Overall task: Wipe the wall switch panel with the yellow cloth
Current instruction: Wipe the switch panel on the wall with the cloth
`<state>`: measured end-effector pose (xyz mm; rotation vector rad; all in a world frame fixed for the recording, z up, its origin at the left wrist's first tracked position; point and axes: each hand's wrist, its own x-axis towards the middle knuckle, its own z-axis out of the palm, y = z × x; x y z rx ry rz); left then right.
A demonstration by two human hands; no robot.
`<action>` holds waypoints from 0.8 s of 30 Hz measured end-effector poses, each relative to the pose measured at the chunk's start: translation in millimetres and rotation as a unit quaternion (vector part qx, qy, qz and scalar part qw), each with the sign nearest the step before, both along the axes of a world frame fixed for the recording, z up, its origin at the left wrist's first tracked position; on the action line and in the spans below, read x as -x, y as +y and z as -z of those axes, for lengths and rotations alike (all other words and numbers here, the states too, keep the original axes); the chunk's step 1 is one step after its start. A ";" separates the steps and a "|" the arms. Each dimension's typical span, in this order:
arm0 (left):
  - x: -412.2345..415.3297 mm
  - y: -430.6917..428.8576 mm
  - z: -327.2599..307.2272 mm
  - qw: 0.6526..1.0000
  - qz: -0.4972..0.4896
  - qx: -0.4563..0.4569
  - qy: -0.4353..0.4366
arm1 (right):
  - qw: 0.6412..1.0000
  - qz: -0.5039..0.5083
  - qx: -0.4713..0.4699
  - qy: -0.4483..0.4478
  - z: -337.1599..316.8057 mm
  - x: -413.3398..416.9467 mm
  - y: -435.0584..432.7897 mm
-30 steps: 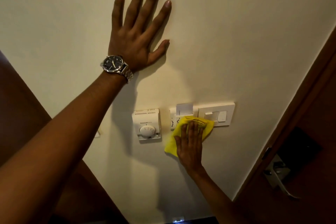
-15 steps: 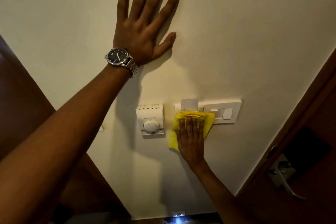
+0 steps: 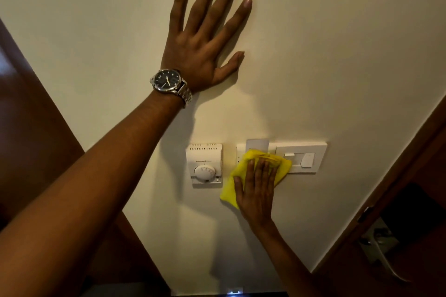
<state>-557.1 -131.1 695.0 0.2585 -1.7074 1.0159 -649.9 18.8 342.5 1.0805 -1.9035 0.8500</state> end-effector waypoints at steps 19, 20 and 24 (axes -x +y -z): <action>-1.0 -0.2 1.1 1.000 0.005 0.000 -0.002 | 0.997 -0.004 -0.066 0.033 4.8 -20.4 6.4; 0.3 -1.3 1.4 1.000 0.003 0.003 -0.001 | 0.999 0.003 -0.043 0.022 -4.3 -19.8 -1.0; 0.2 -3.1 -0.9 1.000 0.005 -0.001 -0.002 | 1.000 0.003 -0.018 0.018 -3.6 -19.0 -5.0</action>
